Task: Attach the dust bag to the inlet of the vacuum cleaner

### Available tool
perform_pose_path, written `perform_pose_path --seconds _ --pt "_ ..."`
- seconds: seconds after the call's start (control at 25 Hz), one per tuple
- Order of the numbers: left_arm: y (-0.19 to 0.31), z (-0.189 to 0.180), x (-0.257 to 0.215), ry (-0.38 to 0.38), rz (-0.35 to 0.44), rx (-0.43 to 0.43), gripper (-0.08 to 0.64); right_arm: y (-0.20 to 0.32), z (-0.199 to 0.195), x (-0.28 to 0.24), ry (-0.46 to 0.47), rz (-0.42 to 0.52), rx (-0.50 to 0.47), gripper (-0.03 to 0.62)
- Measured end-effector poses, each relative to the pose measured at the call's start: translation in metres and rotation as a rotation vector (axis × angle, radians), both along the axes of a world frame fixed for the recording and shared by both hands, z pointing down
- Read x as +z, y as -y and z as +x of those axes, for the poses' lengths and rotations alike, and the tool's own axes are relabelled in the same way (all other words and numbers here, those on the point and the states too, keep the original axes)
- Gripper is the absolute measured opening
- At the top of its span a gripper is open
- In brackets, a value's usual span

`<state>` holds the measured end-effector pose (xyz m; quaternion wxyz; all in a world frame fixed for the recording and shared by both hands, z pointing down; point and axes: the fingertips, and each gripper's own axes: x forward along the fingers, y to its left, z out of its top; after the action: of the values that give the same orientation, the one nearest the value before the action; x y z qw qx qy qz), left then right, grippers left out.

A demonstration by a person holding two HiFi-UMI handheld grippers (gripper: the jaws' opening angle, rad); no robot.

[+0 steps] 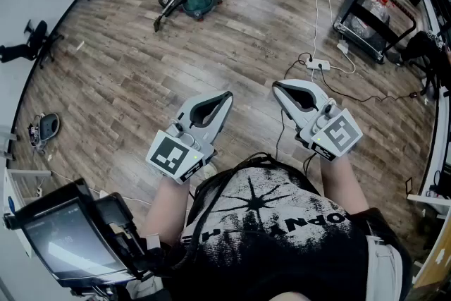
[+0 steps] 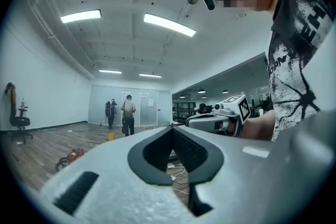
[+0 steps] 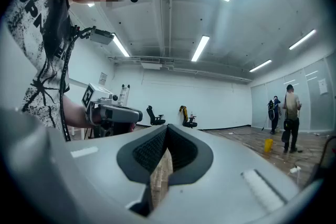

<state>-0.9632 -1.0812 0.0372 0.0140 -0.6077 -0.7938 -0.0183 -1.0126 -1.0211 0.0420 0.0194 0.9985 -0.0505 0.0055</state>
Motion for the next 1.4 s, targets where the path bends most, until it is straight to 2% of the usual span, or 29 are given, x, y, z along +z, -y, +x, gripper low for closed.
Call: perform_pose_path --seconds 0.52,0.76,1.04,1.4 --pt "-0.001 -0.006 0.002 -0.009 0.007 0.003 -0.002 0.000 -0.005 0.000 -0.011 -0.002 -0.009 -0.002" --pt "-0.003 -0.004 0.001 -0.017 0.018 -0.009 -0.002 -0.006 -0.004 0.000 -0.028 0.070 -0.024 0.000" --pt "-0.008 -0.006 0.003 -0.014 0.038 -0.027 -0.002 -0.010 -0.007 0.000 -0.031 0.027 -0.033 0.000" --pt "-0.012 -0.030 0.015 -0.018 0.063 -0.042 -0.002 -0.021 -0.040 0.008 -0.050 0.042 -0.026 0.000"
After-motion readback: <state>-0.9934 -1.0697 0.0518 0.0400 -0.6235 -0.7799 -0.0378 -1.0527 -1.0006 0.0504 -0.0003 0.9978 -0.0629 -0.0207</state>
